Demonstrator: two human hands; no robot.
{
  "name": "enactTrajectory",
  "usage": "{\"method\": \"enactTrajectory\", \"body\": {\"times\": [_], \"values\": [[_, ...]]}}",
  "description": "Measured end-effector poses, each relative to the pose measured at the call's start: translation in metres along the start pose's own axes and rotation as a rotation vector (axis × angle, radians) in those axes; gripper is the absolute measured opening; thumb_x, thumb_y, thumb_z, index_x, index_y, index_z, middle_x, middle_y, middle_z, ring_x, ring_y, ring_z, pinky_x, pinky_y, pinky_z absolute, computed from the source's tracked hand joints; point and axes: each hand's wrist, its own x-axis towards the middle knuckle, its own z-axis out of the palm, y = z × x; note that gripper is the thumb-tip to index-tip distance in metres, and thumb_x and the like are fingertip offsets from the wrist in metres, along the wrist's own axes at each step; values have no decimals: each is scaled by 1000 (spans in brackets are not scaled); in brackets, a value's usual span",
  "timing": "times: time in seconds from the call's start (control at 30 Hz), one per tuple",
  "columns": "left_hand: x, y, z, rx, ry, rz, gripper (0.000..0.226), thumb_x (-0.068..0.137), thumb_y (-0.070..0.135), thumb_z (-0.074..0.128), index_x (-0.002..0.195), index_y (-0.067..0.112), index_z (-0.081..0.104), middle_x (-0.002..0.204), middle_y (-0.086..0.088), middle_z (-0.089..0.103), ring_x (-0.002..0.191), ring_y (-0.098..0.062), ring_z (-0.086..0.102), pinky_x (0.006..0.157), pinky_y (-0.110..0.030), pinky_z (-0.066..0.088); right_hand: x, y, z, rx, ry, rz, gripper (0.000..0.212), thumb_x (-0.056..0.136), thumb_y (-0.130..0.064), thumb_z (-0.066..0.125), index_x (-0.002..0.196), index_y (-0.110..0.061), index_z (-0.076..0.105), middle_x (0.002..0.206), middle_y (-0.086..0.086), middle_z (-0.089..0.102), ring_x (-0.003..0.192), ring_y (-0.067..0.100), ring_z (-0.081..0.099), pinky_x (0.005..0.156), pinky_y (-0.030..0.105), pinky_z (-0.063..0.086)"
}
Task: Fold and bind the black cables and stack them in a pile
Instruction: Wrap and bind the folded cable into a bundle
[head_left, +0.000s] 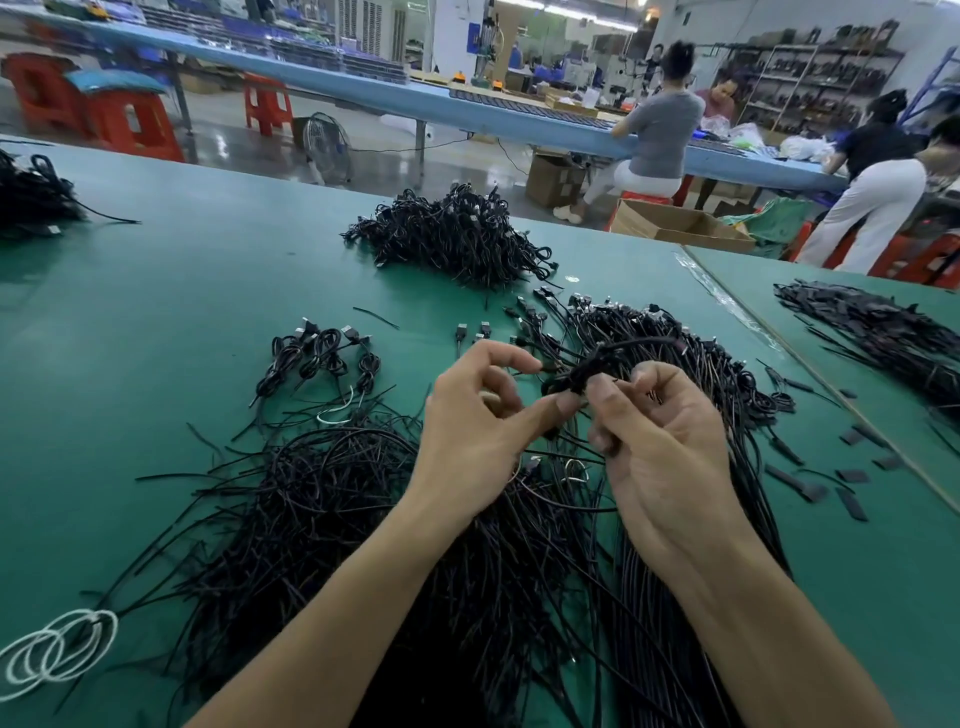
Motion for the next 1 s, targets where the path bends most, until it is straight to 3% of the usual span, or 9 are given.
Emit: {"method": "enactTrajectory", "body": {"times": [0.17, 0.27, 0.37, 0.5, 0.57, 0.63, 0.73, 0.83, 1.0], "values": [[2, 7, -4, -152, -121, -38, 21, 82, 14, 76, 101, 16, 67, 80, -8, 76, 71, -15, 71, 68, -26, 57, -1, -2, -4, 4, -127, 19, 21, 73, -9, 68, 81, -14, 49, 68, -1, 61, 59, 6, 54, 55, 16, 46], [4, 11, -5, -376, -156, -128, 29, 98, -5, 45, 105, 13, 67, 92, -9, 77, 85, -18, 73, 71, -22, 56, -3, -1, -4, -232, -157, -61, 23, 78, -6, 69, 80, -13, 47, 74, -3, 68, 69, 2, 64, 64, 15, 52], [2, 18, -6, -571, -198, -193, 31, 99, 10, 35, 106, 15, 64, 89, -5, 76, 82, -15, 70, 71, -24, 53, -6, 4, -4, -362, -127, -144, 31, 86, 4, 66, 79, -16, 43, 75, -5, 69, 75, 5, 64, 72, 18, 54], [2, 19, -6, -614, -181, -209, 30, 92, 43, 52, 77, 25, 71, 68, 4, 68, 79, -18, 60, 87, -38, 41, -9, 4, -2, -354, -144, -177, 31, 83, -7, 70, 79, -17, 41, 77, -3, 70, 78, 7, 65, 77, 21, 56], [2, 16, -7, -573, -198, -158, 24, 89, 40, 63, 71, 25, 67, 65, 7, 64, 75, -17, 57, 89, -40, 41, -9, 3, 0, -349, -151, -183, 30, 78, -14, 70, 79, -15, 40, 76, -5, 69, 78, 6, 66, 74, 19, 54], [2, 13, -8, -515, -242, -66, 11, 82, 26, 72, 79, 22, 63, 70, 8, 66, 72, -11, 60, 86, -32, 46, -8, 3, -2, -381, -126, -207, 30, 81, -10, 69, 78, -15, 39, 76, -5, 69, 76, 6, 66, 72, 17, 54], [4, 6, -12, -232, -206, 43, 34, 70, 22, 87, 90, 22, 59, 78, 13, 62, 71, -9, 52, 74, -24, 47, -4, 4, -8, -530, 5, -308, 35, 85, 1, 69, 76, -17, 40, 80, 3, 69, 79, 14, 68, 75, 22, 56], [7, 4, -15, -45, -184, -9, 40, 71, 29, 87, 95, 21, 56, 71, 9, 52, 62, -10, 44, 62, -26, 44, -3, 5, -11, -756, 77, -502, 40, 87, -3, 71, 74, -22, 38, 76, -6, 64, 78, 10, 66, 72, 19, 53], [1, 4, -7, -120, -453, -173, 32, 83, 27, 72, 99, 11, 51, 67, -5, 71, 54, -16, 64, 47, -23, 49, -1, -1, -5, -1155, 23, -847, 37, 86, -1, 73, 80, -23, 45, 80, -11, 59, 73, 19, 62, 63, 31, 52]]}}
